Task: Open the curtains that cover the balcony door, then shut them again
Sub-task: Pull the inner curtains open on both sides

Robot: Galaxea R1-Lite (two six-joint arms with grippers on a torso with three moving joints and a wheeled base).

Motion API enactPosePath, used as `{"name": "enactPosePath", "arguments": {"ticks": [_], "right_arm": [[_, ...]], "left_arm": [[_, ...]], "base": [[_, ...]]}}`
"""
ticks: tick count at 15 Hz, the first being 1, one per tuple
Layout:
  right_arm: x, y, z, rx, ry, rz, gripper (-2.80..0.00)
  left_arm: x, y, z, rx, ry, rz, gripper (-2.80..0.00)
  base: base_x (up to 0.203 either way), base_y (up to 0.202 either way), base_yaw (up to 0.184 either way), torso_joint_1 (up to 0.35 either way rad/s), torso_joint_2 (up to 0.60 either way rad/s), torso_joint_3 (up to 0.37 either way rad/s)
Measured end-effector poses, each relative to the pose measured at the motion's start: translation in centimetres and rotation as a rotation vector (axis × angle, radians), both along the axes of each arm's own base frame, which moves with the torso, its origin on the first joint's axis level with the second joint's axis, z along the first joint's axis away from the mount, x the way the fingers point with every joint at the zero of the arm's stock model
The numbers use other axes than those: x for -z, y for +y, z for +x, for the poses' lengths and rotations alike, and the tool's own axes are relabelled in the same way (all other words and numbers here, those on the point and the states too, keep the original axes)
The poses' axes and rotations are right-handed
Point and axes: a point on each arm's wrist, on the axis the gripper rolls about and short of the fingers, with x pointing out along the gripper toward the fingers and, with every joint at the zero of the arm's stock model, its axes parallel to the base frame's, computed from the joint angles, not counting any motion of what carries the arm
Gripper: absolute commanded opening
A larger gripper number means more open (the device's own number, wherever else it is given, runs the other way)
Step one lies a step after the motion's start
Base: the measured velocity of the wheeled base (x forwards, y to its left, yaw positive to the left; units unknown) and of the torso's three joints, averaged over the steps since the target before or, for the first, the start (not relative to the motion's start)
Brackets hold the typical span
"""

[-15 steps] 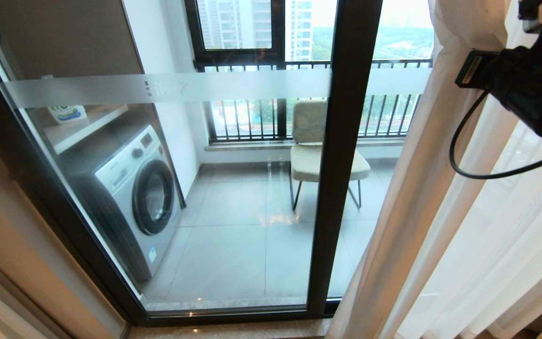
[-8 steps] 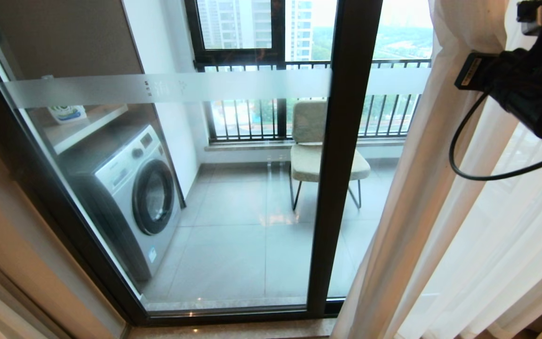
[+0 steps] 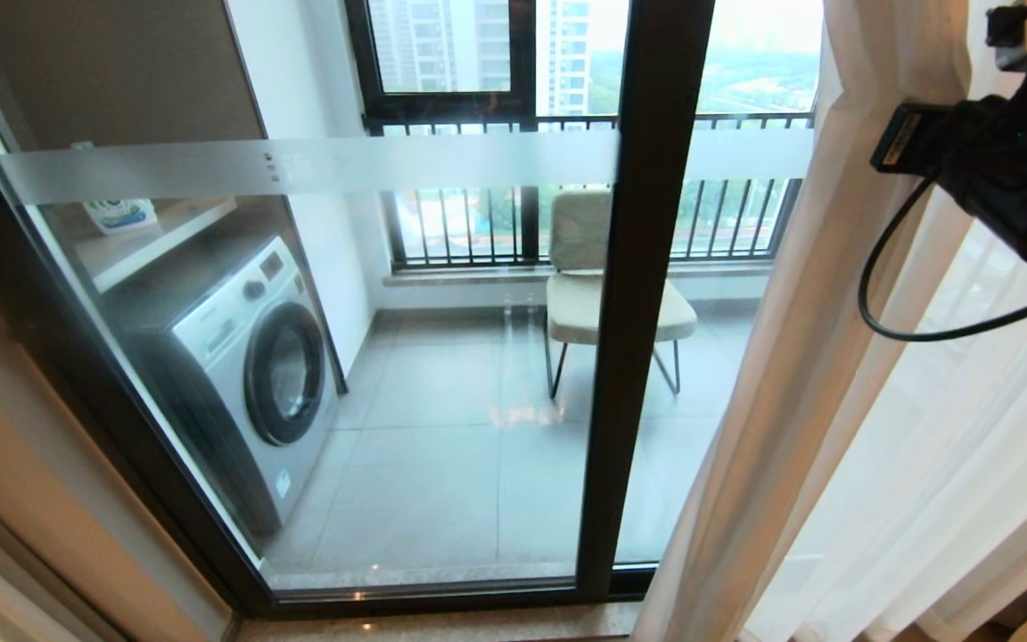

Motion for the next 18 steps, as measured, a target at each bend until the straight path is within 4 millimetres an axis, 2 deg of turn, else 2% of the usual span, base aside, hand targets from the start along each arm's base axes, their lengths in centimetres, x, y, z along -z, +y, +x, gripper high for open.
{"name": "enactPosePath", "arguments": {"ticks": [18], "right_arm": [[0.2,-2.7,0.3,0.073,0.002,0.033,-2.80]], "left_arm": [[0.0,0.0,0.0,-0.001,-0.001,0.000,-2.80]], "base": [[0.000,-0.175,0.006,0.002,0.00,0.003]]}}
